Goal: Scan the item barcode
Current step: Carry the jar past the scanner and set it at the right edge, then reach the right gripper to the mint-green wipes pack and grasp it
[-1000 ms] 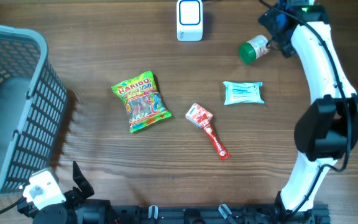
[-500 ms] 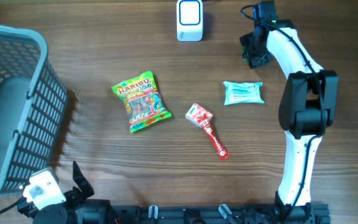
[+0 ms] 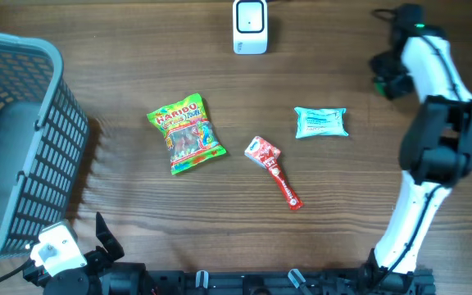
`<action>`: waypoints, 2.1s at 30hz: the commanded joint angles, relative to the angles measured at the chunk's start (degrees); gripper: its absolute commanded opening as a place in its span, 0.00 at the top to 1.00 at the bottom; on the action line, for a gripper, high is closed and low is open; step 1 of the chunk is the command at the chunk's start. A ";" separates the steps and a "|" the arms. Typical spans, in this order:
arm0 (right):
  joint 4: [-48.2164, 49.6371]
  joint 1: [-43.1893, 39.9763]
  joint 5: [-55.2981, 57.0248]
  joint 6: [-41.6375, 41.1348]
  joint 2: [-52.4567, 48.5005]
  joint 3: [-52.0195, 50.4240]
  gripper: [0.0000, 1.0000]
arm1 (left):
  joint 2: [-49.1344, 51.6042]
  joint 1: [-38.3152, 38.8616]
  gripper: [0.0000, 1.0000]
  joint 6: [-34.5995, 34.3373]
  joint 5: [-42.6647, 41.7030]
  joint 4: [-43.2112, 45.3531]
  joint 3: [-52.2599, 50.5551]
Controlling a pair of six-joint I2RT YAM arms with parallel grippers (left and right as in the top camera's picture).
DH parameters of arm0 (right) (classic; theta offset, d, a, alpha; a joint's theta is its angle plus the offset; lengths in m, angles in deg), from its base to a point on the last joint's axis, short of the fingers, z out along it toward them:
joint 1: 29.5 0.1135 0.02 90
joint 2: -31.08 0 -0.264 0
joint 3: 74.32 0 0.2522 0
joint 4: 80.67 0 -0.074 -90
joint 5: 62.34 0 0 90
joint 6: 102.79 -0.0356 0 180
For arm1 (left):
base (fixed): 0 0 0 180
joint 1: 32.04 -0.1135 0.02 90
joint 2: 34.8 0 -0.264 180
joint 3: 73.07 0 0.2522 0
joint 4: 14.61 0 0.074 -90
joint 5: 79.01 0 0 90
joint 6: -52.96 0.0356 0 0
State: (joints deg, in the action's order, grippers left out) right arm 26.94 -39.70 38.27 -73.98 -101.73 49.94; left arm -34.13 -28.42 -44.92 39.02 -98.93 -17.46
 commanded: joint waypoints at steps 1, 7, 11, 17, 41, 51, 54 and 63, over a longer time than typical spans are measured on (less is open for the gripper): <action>-2.36 -5.27 7.72 -0.70 3.58 0.42 0.44 | -0.39 -0.37 0.00 -0.26 0.02 0.17 0.02; -3.06 -11.37 12.57 -3.45 3.58 0.37 0.43 | -0.39 -0.37 0.00 -0.26 0.02 0.17 0.02; -5.07 -13.27 15.41 -3.72 3.58 0.37 0.23 | -0.39 -0.37 0.00 -0.26 0.02 0.17 0.02; -10.86 -12.11 12.31 -8.48 3.58 0.37 0.00 | -0.39 -0.37 0.00 -0.26 0.02 0.17 0.02; -9.99 29.27 0.44 -16.50 8.94 -5.07 0.02 | -0.39 -0.37 0.00 -0.26 0.02 0.17 0.02; 2.75 28.13 -5.11 -10.08 8.33 -13.66 0.01 | -0.39 -0.37 0.00 -0.26 0.02 0.17 0.02; 3.76 26.93 -5.18 -11.02 6.54 -13.66 0.00 | -0.39 -0.37 0.00 -0.26 0.02 0.17 0.02; -3.72 25.11 -6.91 -10.95 4.33 -13.88 0.17 | -0.39 -0.37 0.00 -0.26 0.02 0.17 0.02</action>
State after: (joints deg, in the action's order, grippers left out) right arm 25.08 -14.43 32.37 -85.17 -94.65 36.68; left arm -34.11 -28.40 -44.92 39.02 -98.93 -17.46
